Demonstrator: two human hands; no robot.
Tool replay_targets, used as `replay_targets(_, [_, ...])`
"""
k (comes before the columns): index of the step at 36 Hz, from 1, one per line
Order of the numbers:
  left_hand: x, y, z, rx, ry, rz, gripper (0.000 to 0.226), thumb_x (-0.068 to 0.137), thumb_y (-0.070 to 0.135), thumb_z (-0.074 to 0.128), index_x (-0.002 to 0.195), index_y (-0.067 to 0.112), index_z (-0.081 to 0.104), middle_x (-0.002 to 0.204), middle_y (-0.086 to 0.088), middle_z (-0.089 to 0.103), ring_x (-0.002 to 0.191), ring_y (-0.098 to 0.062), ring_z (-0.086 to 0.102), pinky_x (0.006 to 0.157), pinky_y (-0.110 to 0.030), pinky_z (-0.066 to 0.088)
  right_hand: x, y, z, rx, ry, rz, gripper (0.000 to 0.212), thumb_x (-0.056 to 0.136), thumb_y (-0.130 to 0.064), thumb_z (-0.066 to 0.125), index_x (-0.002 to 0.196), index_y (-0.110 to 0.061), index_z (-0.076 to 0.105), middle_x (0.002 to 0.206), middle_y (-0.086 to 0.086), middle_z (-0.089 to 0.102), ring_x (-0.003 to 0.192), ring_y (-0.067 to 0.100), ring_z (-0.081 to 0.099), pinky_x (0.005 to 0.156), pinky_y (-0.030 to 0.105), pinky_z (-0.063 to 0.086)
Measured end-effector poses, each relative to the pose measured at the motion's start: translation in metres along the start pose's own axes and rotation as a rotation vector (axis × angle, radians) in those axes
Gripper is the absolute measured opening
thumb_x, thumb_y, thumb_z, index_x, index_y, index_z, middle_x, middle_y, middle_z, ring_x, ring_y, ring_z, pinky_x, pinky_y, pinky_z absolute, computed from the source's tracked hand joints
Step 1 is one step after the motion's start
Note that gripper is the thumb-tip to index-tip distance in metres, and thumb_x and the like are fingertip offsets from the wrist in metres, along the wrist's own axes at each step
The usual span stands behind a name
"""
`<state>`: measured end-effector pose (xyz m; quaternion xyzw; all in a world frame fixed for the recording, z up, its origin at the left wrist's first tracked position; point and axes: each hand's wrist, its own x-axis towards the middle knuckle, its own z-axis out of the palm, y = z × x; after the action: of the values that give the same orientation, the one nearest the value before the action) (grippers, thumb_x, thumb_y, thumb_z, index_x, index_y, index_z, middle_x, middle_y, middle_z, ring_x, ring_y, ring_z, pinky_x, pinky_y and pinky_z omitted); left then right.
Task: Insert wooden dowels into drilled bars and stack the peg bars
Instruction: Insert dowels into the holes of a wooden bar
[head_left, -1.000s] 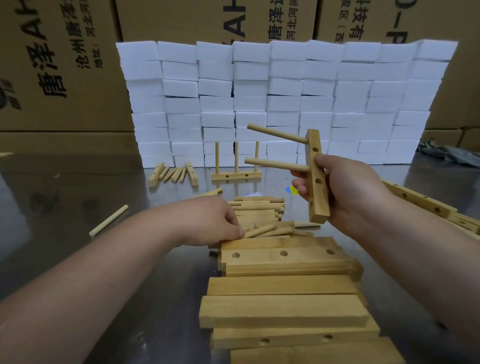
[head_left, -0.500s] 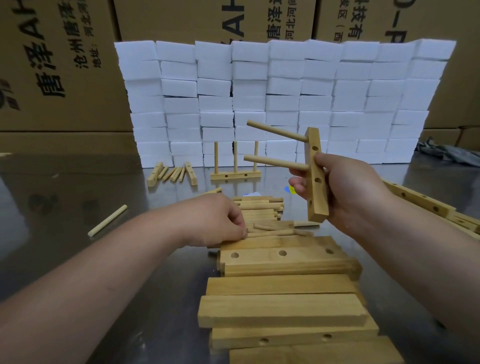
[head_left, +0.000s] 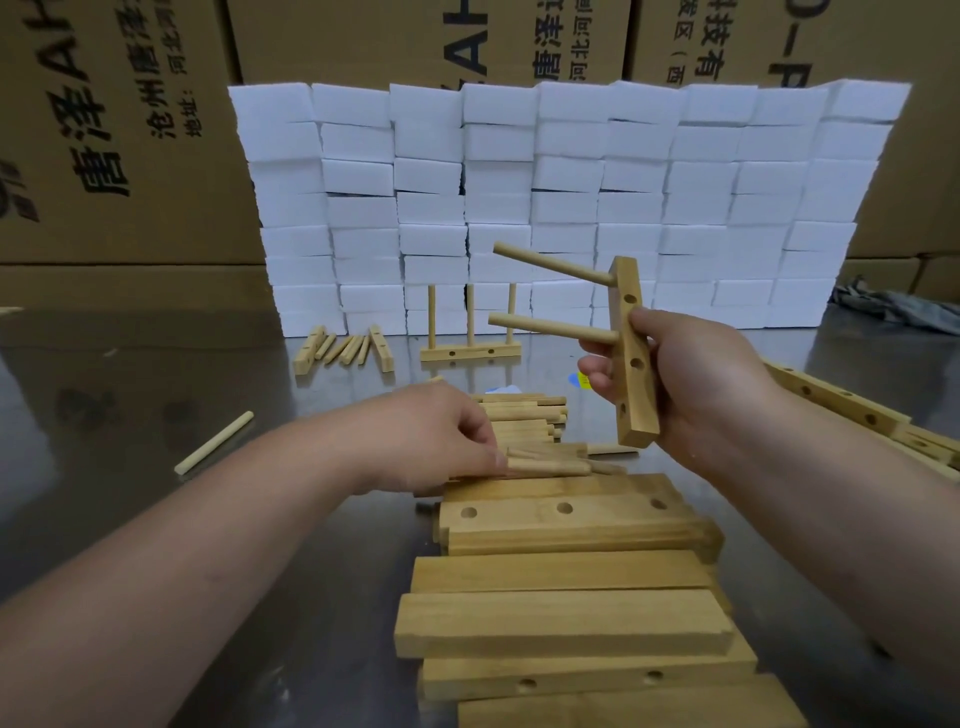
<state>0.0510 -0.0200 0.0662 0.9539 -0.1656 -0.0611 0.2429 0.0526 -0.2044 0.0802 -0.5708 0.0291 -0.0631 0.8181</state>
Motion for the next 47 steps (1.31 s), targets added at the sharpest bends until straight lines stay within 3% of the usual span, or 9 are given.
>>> replay_targets(5, [-0.005, 0.007, -0.007, -0.218, 0.106, 0.103, 0.011, 0.087, 0.033, 0.056, 0.078, 0.029, 0.061, 0.073, 0.015, 0.068, 0.065, -0.002, 0.058, 0.070, -0.028, 0.050, 0.002, -0.003, -0.003, -0.030, 0.064, -0.030, 0.020, 0.098, -0.019, 0.039, 0.086, -0.011, 0.053, 0.055, 0.003, 0.068, 0.049, 0.012, 0.066, 0.047, 0.024, 0.055])
replay_targets(11, [-0.010, 0.020, -0.005, -0.316, 0.128, 0.190, 0.013, 0.092, 0.024, 0.050, 0.080, 0.026, 0.055, 0.059, 0.015, 0.060, 0.053, -0.001, 0.051, 0.069, -0.035, 0.048, 0.007, -0.005, -0.006, -0.102, 0.123, -0.080, 0.020, 0.097, -0.024, 0.038, 0.088, -0.019, 0.056, 0.060, -0.002, 0.071, 0.056, 0.009, 0.066, 0.066, 0.031, 0.048])
replay_targets(18, [-0.015, 0.026, -0.004, -0.277, 0.195, 0.226, 0.018, 0.092, 0.031, 0.049, 0.084, 0.043, 0.061, 0.060, 0.019, 0.054, 0.063, -0.007, 0.048, 0.074, -0.039, 0.051, 0.008, -0.004, -0.006, -0.113, 0.102, -0.095, 0.020, 0.096, -0.023, 0.039, 0.091, -0.016, 0.057, 0.059, -0.003, 0.070, 0.052, 0.007, 0.065, 0.059, 0.027, 0.049])
replay_targets(22, [-0.016, 0.028, -0.002, -0.281, 0.234, 0.240, 0.019, 0.091, 0.030, 0.051, 0.082, 0.045, 0.060, 0.068, 0.012, 0.052, 0.063, -0.008, 0.048, 0.065, -0.030, 0.048, 0.008, -0.005, -0.006, -0.079, 0.112, -0.098, 0.021, 0.095, -0.023, 0.039, 0.095, -0.015, 0.059, 0.059, -0.002, 0.070, 0.054, 0.008, 0.065, 0.055, 0.025, 0.052])
replay_targets(26, [-0.016, 0.028, -0.001, -0.292, 0.272, 0.272, 0.022, 0.090, 0.031, 0.052, 0.078, 0.047, 0.061, 0.058, 0.014, 0.050, 0.050, -0.001, 0.041, 0.048, -0.015, 0.037, 0.008, -0.006, -0.006, -0.056, 0.131, -0.109, 0.021, 0.096, -0.023, 0.040, 0.092, -0.015, 0.059, 0.059, -0.002, 0.070, 0.054, 0.009, 0.065, 0.052, 0.023, 0.052])
replay_targets(31, [-0.017, 0.031, 0.002, -0.316, 0.315, 0.319, 0.021, 0.087, 0.032, 0.053, 0.076, 0.048, 0.062, 0.052, 0.017, 0.051, 0.048, 0.000, 0.043, 0.047, -0.012, 0.036, 0.006, -0.009, -0.006, -0.037, 0.129, -0.137, 0.020, 0.095, -0.023, 0.041, 0.093, -0.016, 0.059, 0.061, -0.001, 0.071, 0.054, 0.009, 0.065, 0.051, 0.021, 0.053])
replay_targets(35, [-0.019, 0.033, 0.004, -0.284, 0.335, 0.344, 0.022, 0.087, 0.033, 0.056, 0.074, 0.050, 0.059, 0.072, 0.024, 0.062, 0.065, -0.001, 0.055, 0.055, -0.013, 0.043, 0.003, -0.010, -0.005, -0.052, 0.089, -0.164, 0.020, 0.096, -0.023, 0.040, 0.095, -0.016, 0.059, 0.062, -0.002, 0.071, 0.056, 0.009, 0.066, 0.051, 0.022, 0.053])
replay_targets(39, [-0.023, 0.035, 0.004, -0.258, 0.365, 0.385, 0.022, 0.087, 0.033, 0.054, 0.072, 0.049, 0.058, 0.054, 0.028, 0.054, 0.054, 0.008, 0.049, 0.049, -0.006, 0.037, -0.001, -0.010, -0.001, -0.060, 0.042, -0.214, 0.021, 0.095, -0.021, 0.040, 0.098, -0.014, 0.060, 0.061, -0.001, 0.070, 0.057, 0.010, 0.066, 0.051, 0.023, 0.055])
replay_targets(47, [-0.024, 0.037, 0.006, -0.227, 0.396, 0.429, 0.018, 0.086, 0.037, 0.051, 0.072, 0.048, 0.056, 0.054, 0.026, 0.053, 0.053, 0.006, 0.048, 0.049, -0.008, 0.036, -0.007, -0.011, 0.004, -0.016, -0.005, -0.271, 0.024, 0.098, -0.020, 0.037, 0.090, -0.011, 0.059, 0.057, 0.001, 0.068, 0.056, 0.014, 0.066, 0.053, 0.025, 0.056])
